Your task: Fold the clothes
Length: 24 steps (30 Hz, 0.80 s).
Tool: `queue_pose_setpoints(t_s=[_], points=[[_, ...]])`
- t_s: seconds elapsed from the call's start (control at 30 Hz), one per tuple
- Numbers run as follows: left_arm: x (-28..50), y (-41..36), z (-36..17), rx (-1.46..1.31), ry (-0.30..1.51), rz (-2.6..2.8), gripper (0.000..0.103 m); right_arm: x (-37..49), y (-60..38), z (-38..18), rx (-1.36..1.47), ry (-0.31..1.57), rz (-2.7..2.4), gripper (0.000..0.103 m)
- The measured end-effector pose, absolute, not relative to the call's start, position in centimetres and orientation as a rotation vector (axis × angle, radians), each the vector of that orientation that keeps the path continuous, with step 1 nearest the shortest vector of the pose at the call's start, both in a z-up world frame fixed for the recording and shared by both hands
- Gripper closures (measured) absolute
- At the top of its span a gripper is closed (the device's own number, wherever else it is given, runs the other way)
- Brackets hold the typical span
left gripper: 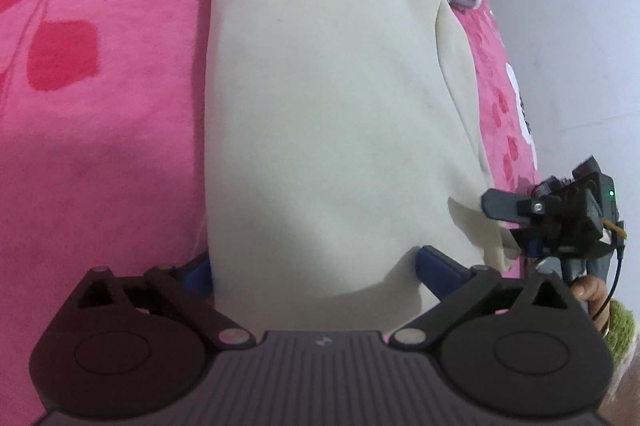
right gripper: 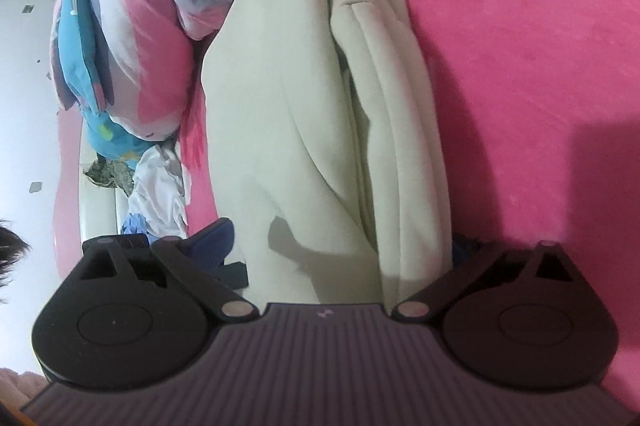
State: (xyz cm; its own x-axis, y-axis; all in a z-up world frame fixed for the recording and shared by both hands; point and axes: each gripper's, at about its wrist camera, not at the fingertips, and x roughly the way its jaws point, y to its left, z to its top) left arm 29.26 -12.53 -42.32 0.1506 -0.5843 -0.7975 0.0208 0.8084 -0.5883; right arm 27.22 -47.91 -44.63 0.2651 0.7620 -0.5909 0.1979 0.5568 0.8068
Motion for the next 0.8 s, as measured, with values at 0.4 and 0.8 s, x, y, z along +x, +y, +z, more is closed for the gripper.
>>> queue_pose_setpoints(t_s=[0.4, 0.8], points=[[25.3, -12.8, -39.6, -0.448, 1.368, -0.487, 0.005, 23.7, -47.1, -42.4, 0.912, 1.314, 0.484, 0.048], [19.1, -13.7, -37.8, -0.286, 1.494, -0.414, 0.009, 16.2, -46.1, -41.2, 0.794, 1.456, 0.38, 0.041]])
